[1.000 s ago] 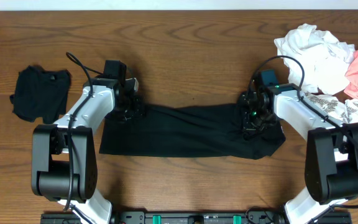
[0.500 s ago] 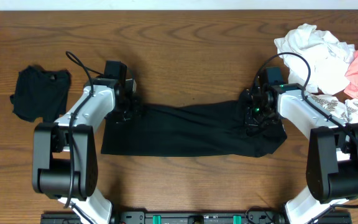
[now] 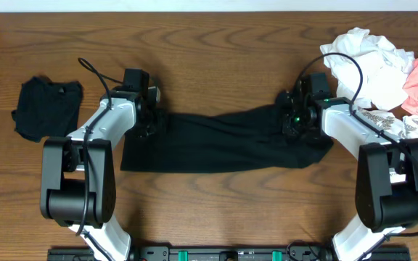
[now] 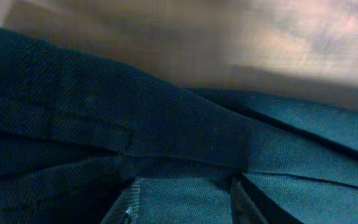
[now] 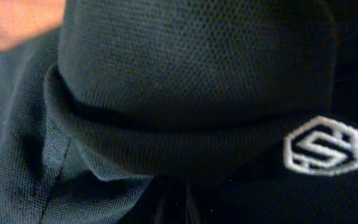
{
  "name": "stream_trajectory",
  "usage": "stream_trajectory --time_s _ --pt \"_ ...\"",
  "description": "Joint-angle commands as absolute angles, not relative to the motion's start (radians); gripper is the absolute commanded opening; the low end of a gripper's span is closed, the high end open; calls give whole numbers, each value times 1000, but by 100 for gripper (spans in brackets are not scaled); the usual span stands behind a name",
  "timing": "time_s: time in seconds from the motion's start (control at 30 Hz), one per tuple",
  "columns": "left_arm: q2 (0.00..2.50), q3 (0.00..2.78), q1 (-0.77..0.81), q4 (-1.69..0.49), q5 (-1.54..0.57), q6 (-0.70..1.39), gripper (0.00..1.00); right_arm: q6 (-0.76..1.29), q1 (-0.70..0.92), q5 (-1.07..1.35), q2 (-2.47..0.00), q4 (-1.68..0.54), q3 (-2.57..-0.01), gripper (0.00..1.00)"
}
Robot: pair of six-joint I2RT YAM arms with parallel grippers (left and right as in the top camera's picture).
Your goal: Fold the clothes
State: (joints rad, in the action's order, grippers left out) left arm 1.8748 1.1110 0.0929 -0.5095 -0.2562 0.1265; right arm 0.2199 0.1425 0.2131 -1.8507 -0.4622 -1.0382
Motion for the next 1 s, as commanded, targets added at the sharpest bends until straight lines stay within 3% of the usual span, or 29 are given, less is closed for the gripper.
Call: stream_trajectory --time_s 0.0,0.3,0.97 --pt "1945 1099 93 -451 -238 117 48 232 155 195 -1934 -395 -1033 11" --pt "1945 1099 93 -310 -238 117 48 243 152 195 -2008 -220 -1034 10" --pt "1892 1099 49 -419 -238 117 49 303 67 210 -1983 -382 -1132 8"
